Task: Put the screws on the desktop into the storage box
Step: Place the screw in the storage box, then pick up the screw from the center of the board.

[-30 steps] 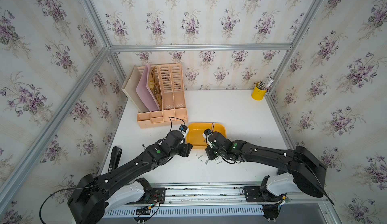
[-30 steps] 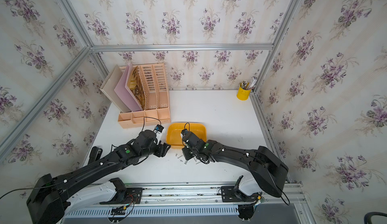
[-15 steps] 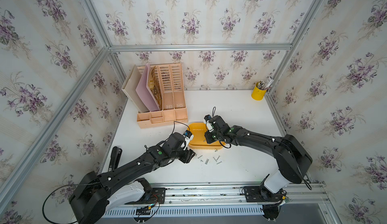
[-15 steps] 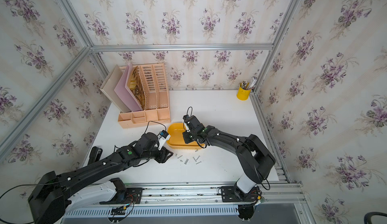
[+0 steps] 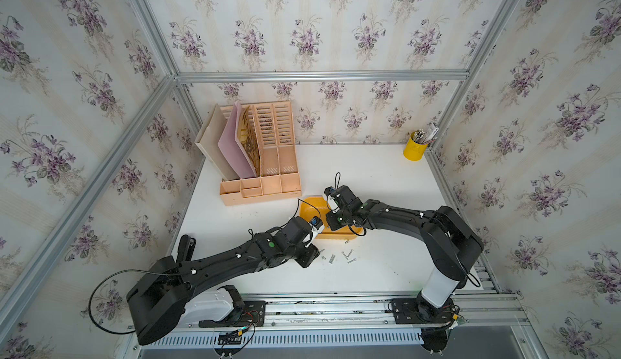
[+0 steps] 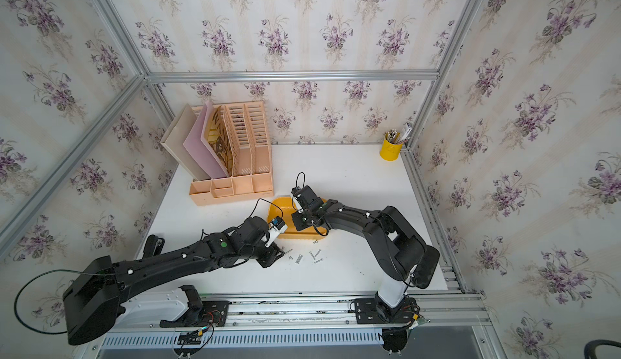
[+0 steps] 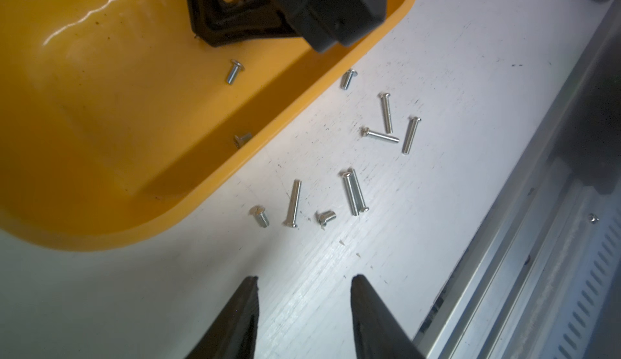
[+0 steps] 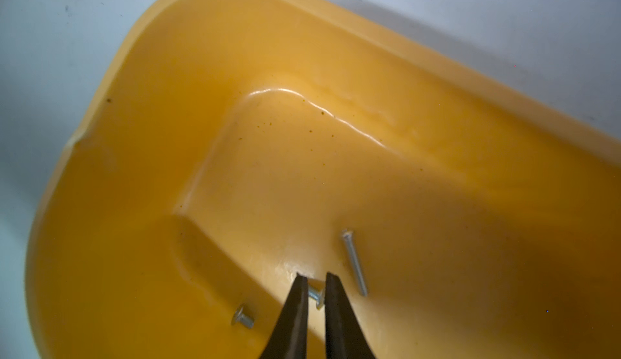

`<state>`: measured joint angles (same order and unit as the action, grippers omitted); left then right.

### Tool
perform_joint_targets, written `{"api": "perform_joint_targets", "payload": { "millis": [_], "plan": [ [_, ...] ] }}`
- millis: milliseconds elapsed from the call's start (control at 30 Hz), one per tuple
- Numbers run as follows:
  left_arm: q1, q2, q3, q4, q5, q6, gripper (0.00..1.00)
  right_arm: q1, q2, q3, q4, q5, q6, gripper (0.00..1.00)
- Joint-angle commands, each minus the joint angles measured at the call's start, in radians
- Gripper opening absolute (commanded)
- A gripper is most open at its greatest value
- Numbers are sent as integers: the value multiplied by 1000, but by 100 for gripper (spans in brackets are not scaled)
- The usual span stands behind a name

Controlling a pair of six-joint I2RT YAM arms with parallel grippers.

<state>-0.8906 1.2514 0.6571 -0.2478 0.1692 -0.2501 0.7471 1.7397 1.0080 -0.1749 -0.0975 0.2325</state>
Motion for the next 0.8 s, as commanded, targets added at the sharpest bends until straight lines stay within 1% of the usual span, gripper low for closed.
{"api": "perform_joint_targets", "payload": {
  "millis": [0,133,200,333,467,533,767],
  "plan": [
    [-2,42,29,7,-29,42,46,-19,-23,-21,22,-38,-1,20],
    [-5,100,44,21,-21,54,44,-35,-84,-59,39,-43,7,21],
    [-5,119,40,34,-21,50,43,-44,-126,-72,48,-68,19,22],
    [-17,139,45,53,-24,44,42,-46,-193,-71,28,-77,22,22],
    [-25,156,63,49,-57,49,42,-48,-240,-79,19,-67,23,22],
    [-29,203,83,40,-52,54,39,-48,-260,-89,19,-61,28,22],
    [-47,296,137,7,-34,64,37,-51,-331,-114,-1,-29,36,22]
  ]
}}
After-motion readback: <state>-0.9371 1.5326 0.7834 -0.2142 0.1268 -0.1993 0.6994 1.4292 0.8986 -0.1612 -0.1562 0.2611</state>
